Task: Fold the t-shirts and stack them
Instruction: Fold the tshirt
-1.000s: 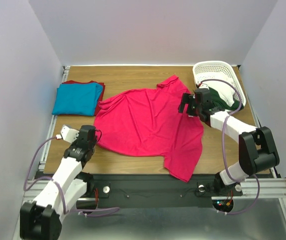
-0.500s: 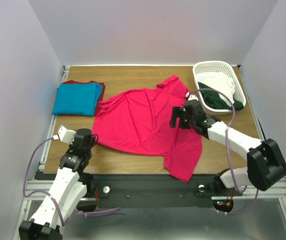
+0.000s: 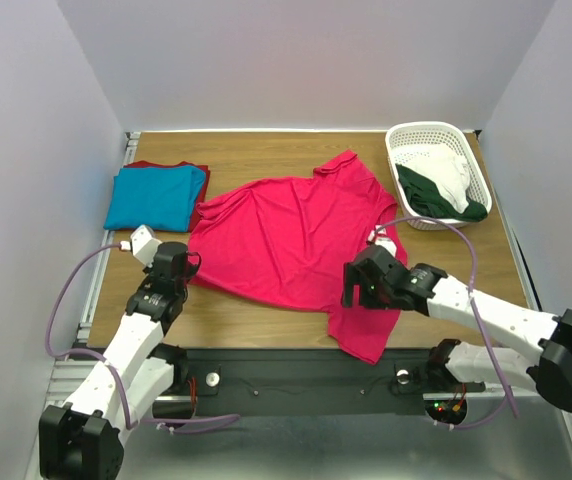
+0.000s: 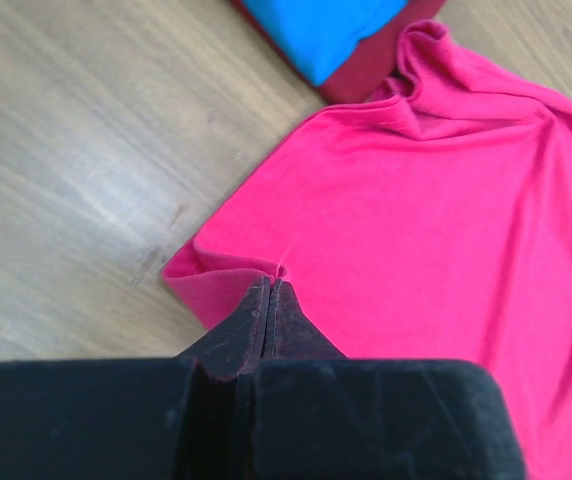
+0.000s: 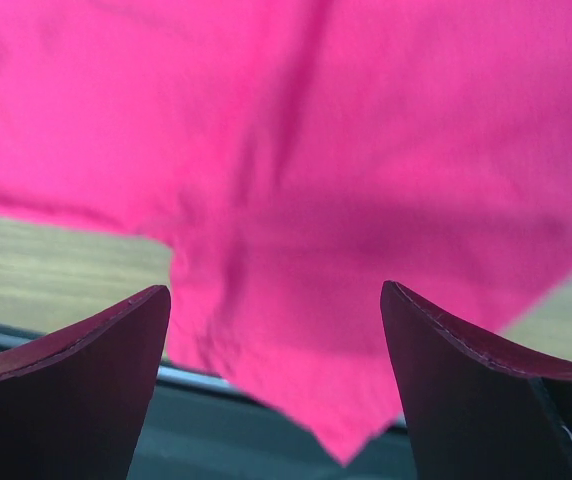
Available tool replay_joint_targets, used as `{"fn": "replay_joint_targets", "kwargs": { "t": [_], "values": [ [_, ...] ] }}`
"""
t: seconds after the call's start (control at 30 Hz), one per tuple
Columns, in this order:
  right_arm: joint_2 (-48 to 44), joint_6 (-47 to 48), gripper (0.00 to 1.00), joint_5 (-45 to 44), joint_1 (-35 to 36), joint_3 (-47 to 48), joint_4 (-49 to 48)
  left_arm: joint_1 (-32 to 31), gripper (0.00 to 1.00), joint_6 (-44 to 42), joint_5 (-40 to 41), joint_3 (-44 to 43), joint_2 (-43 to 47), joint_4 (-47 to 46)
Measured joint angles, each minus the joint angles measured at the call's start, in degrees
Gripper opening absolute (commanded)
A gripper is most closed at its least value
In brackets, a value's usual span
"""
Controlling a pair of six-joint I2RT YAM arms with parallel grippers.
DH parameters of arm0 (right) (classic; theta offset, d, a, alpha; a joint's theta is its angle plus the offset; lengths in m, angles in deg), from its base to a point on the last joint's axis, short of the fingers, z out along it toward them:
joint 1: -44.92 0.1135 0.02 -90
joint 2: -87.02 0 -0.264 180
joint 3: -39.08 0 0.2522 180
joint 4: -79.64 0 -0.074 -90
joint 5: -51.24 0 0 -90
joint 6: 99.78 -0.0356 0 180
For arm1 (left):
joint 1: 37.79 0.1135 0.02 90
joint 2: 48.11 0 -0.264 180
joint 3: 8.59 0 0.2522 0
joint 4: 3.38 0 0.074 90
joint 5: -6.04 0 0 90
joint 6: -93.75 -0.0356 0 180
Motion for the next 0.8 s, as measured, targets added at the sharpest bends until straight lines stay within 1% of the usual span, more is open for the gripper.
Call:
{"fn": "replay_joint_targets", "kwargs": {
  "t": [0.13, 0.23, 0.33, 0.53, 0.6, 0.7, 0.8],
  "values": [
    [-2.34, -6.16, 0.90, -1.84, 3.98, -0.02, 7.08, 0.00, 0.00, -2.25, -1.01, -0.24, -0.31, -1.97],
    [-3.48, -10.91, 0.87, -2.38, 7.02, -0.07, 12.66, 0.00, 0.00, -3.17, -1.29, -0.24, -0.31, -2.93],
    [-4.33, -14.62, 0.86, -2.32, 9.18, -0.35, 16.26, 0.00, 0.00, -3.76, -1.60, -0.24, -0.31, -3.61],
    [-4.72, -20.76, 0.81, -0.61, 13.38, -3.78, 20.92, 0.00, 0.00, -4.22, -2.14, -0.24, -0.37, -4.04],
    [-5.57, -22.32, 0.80, -0.04, 14.12, -4.70, 21.68, 0.00, 0.00, -4.26, -2.29, -0.24, -0.37, -4.11],
    [-7.82, -24.79, 0.74, 0.39, 14.82, -5.79, 22.93, 0.00, 0.00, -4.35, -2.36, -0.24, -0.39, -4.24],
    [-8.72, -26.32, 0.72, 0.66, 15.08, -6.25, 22.53, 0.00, 0.00, -4.39, -2.54, -0.24, -0.39, -4.39]
  ]
}}
